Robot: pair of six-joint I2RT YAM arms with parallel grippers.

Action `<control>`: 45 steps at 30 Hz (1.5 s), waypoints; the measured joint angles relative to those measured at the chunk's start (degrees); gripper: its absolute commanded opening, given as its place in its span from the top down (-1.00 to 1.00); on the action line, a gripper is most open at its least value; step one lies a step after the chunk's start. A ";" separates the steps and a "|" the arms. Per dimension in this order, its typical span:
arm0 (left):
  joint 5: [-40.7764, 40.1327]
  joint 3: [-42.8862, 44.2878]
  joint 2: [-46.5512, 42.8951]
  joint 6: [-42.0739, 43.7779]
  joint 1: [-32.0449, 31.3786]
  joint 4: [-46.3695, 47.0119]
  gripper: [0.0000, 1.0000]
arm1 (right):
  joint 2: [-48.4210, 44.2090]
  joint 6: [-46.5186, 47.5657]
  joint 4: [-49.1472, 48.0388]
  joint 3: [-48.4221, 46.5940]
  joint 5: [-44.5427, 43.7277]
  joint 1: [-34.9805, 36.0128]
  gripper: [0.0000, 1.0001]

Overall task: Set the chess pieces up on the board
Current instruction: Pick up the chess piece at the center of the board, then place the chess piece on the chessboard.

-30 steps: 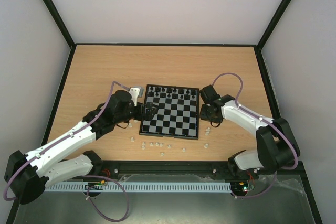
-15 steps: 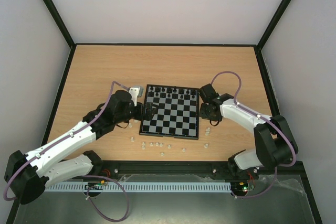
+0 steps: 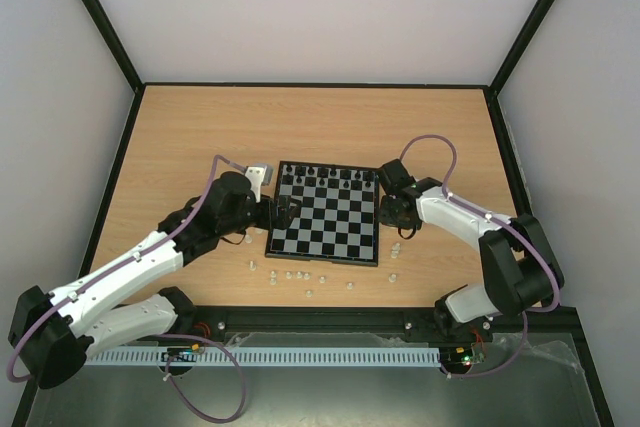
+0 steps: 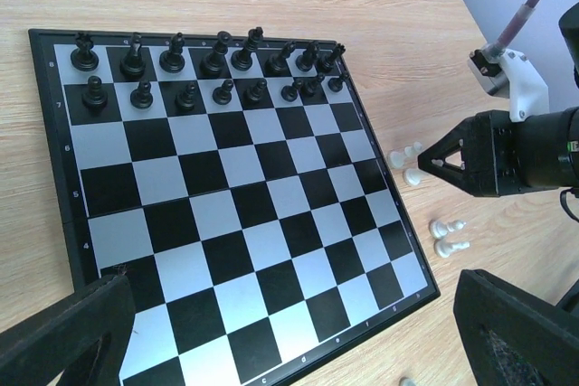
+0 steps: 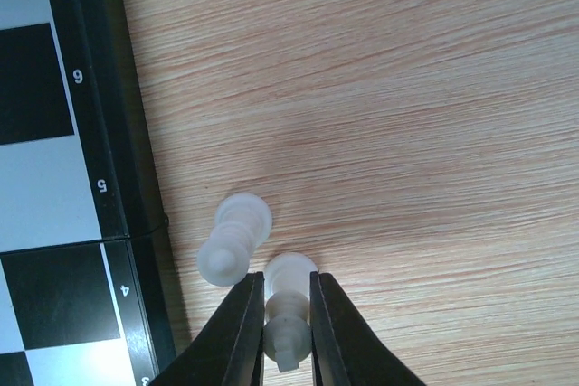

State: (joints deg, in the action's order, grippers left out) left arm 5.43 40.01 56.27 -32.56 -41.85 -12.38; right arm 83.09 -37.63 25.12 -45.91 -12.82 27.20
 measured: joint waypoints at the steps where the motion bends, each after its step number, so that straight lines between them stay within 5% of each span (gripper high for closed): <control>1: -0.07 0.00 0.07 -0.02 0.00 0.00 -0.99 | 0.02 0.07 -0.09 0.00 -0.09 0.00 0.80; 11: -1.31 0.17 0.57 -0.02 -0.90 -0.48 -0.99 | -1.01 0.22 -0.52 0.02 0.37 0.00 0.86; 22: -4.26 1.42 1.55 -1.07 -2.36 -2.69 -0.99 | -11.91 0.35 3.17 0.13 2.67 1.57 0.86; 45: -13.42 3.96 3.82 -5.31 -2.99 -5.38 -0.99 | -9.55 1.53 9.20 -7.96 3.58 22.05 0.82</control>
State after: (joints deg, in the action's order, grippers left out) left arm -7.99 43.97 60.10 -37.87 -44.84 -17.76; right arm 73.54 -36.10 34.33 -53.87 -9.23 49.25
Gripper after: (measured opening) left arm 0.994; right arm 0.102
